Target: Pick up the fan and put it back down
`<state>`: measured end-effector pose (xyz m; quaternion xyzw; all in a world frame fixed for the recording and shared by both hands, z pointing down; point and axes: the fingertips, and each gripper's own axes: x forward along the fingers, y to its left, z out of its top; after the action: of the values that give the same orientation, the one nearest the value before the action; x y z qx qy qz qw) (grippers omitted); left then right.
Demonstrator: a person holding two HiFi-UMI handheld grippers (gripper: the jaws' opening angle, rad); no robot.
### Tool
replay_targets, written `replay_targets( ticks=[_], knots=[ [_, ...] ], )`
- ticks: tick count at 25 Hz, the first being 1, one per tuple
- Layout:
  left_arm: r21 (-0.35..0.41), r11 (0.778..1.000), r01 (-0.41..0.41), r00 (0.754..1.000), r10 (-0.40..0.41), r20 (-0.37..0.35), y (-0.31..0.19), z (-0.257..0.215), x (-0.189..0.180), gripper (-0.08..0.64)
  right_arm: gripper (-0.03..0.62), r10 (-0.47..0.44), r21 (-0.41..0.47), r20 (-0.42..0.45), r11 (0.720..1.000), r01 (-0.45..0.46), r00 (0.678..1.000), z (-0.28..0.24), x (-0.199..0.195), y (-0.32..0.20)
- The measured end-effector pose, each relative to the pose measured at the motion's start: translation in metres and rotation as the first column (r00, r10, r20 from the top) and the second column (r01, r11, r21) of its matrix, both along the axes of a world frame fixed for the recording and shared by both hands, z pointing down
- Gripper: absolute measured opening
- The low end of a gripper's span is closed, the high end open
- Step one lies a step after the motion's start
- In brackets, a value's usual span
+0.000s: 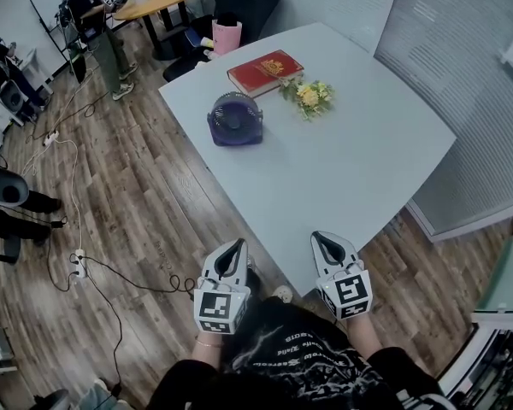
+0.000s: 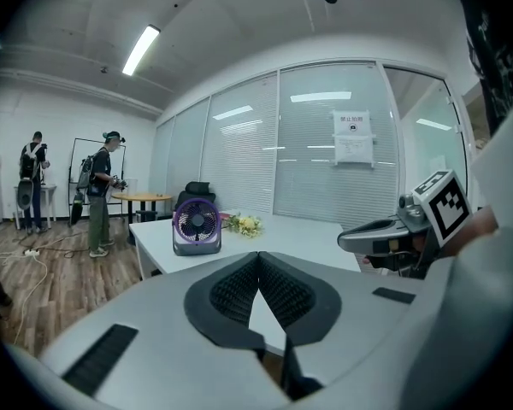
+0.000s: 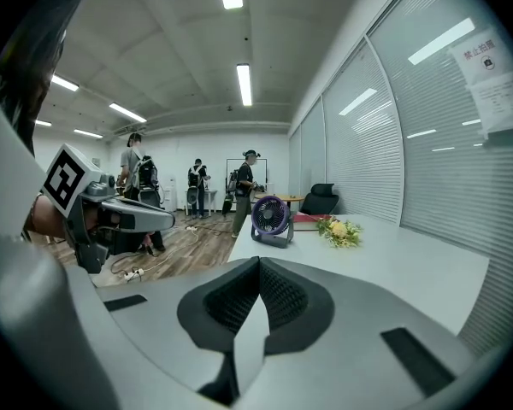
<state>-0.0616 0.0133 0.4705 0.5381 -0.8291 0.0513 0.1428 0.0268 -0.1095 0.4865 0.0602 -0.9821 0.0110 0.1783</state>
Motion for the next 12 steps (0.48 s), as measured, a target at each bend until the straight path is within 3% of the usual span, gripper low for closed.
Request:
replay_targets(
  ticks=[12],
  knots=[
    [-0.012, 0.999, -0.041, 0.999, 0.041, -0.011, -0.0074, 0.005, 0.0086, 0.02, 0.008, -0.004, 0.019, -0.017, 1.0, 0.005, 1.0, 0.0052, 0.0004, -0.0029]
  ],
)
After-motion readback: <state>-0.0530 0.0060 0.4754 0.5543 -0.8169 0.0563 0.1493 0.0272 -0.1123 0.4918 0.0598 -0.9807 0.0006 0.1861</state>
